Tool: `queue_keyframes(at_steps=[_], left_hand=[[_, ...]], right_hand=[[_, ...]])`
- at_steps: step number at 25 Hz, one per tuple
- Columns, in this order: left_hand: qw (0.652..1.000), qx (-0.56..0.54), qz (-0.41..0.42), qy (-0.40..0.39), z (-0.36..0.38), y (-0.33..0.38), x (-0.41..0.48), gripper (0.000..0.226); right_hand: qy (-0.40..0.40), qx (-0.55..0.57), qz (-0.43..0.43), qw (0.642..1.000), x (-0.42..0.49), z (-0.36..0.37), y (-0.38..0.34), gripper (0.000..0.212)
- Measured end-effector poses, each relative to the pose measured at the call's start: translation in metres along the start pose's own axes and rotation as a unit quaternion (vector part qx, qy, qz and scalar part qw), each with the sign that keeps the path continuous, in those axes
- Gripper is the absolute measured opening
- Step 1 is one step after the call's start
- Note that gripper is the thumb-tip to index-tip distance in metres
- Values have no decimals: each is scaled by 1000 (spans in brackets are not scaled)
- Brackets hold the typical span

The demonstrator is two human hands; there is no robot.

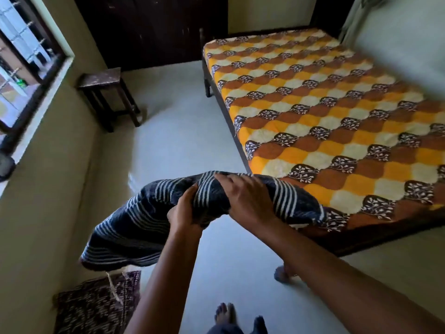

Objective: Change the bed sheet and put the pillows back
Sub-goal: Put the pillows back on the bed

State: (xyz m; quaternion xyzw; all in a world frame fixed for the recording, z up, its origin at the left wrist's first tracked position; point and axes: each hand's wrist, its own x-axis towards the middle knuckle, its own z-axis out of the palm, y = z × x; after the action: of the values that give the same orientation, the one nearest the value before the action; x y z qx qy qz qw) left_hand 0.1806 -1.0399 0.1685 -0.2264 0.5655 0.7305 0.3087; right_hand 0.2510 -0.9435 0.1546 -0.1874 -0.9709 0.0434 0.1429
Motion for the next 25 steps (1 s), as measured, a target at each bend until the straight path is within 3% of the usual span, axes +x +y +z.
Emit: queue_keyframes(at_steps=[2, 3, 4, 5, 7, 8, 9, 10, 12, 14, 18, 25], left_hand=[[991, 65, 37, -111, 15, 10, 3, 31], [974, 141, 76, -162, 20, 12, 7, 33], [935, 258, 155, -186, 22, 12, 13, 35], [862, 388, 284, -159, 23, 10, 19, 33], [664, 530, 525, -51, 29, -2, 26, 41], [605, 543, 580, -41, 36, -9, 27, 56], [579, 543, 606, -51, 45, -14, 31, 69], [562, 550, 615, -61, 55, -18, 37, 78], [564, 572, 592, -66, 82, -25, 53, 86], [561, 585, 582, -70, 111, -32, 61, 78], [493, 593, 633, -72, 203, -74, 52, 53], [452, 558, 693, -62, 363, -160, 9, 62]], right_hand=[[23, 14, -6, 1000, 25, -12, 31, 61], [36, 16, -2, 999, 36, -20, 44, 59], [52, 13, 1, 999, 43, -25, 55, 57], [66, 7, -1, 998, 47, -29, 63, 56], [98, -7, -12, 995, 47, -34, 77, 55], [115, -9, -12, 993, 47, -40, 88, 55], [131, -9, -8, 991, 48, -46, 101, 56], [145, -10, -2, 989, 46, -52, 116, 58], [165, -10, 6, 986, 41, -62, 150, 60], [180, -2, 8, 984, 38, -66, 185, 61], [217, 14, 26, 976, 32, -66, 289, 55], [233, 70, 39, 969, 0, -72, 484, 53]])
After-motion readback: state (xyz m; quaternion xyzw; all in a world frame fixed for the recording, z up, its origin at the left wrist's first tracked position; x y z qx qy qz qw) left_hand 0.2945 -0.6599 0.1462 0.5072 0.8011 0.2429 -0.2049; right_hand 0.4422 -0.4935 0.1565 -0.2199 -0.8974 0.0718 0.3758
